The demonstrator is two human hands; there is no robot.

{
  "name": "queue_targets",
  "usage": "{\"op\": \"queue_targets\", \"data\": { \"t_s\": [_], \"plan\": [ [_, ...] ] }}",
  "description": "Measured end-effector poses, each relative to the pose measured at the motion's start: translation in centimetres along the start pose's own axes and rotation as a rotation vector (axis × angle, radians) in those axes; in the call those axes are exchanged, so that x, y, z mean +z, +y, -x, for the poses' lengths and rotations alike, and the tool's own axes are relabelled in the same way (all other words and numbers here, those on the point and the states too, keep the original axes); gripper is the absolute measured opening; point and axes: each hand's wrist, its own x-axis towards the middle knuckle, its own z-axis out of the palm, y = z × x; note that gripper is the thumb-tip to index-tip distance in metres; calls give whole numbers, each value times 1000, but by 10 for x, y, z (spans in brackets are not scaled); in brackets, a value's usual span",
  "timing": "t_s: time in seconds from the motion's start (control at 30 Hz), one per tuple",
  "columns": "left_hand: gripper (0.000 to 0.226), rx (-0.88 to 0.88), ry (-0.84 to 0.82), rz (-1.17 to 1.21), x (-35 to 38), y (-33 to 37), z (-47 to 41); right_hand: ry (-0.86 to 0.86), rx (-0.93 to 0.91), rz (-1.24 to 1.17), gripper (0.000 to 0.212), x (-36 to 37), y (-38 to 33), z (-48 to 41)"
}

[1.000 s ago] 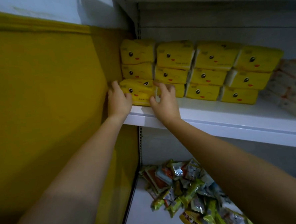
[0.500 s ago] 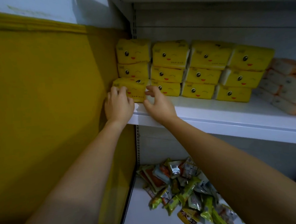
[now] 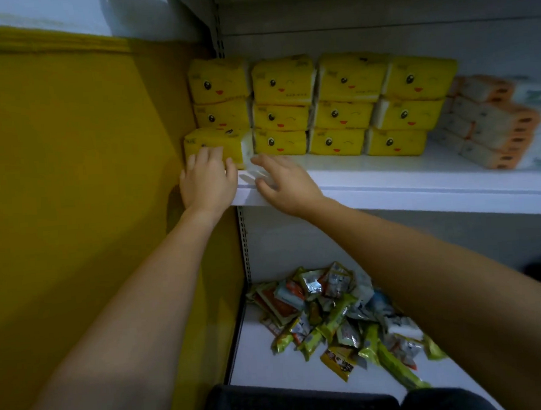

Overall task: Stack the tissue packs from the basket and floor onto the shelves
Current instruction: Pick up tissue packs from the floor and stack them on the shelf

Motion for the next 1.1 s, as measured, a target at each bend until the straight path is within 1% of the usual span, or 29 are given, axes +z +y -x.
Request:
{"op": "queue_targets", "data": {
  "t_s": [0.13, 0.2, 0.23, 0.3, 0.43, 0.57, 0.67, 0.73, 0.87, 0.93, 1.03, 1.1],
  "plan": [
    [41, 228, 34, 58, 1, 49, 26, 29, 25, 122, 46, -26, 29, 52],
    [44, 330, -2, 89, 5, 76, 40, 44, 71, 178, 46, -43, 49, 83],
    [45, 391, -39, 110, 12, 102, 51, 47, 115, 217, 46, -58, 64, 110],
    [48, 441, -80, 114, 20, 123, 58, 11, 155, 259, 48, -73, 81, 137],
    [53, 604, -258, 186, 48, 217, 109, -33, 347, 380, 51, -119, 120, 236],
    [55, 778, -413, 236, 72, 300, 167, -57, 561, 442, 53, -153, 144, 331],
    [56, 907, -511, 283, 92, 352, 209, -29, 719, 435, 69, -174, 160, 396],
    [56, 975, -561, 337, 105, 384, 236, -8, 813, 455, 68, -182, 169, 436],
    [58, 1136, -643, 427, 126, 441, 288, 8, 954, 526, 53, -185, 173, 507],
    [58, 1210, -686, 478, 130, 465, 319, -37, 1040, 552, 54, -186, 168, 538],
    [58, 1300, -772, 544, 131, 492, 369, -83, 1204, 567, 69, -188, 158, 580],
    [58, 1373, -810, 564, 135, 505, 400, -88, 1307, 591, 65, -187, 149, 607]
  ]
}}
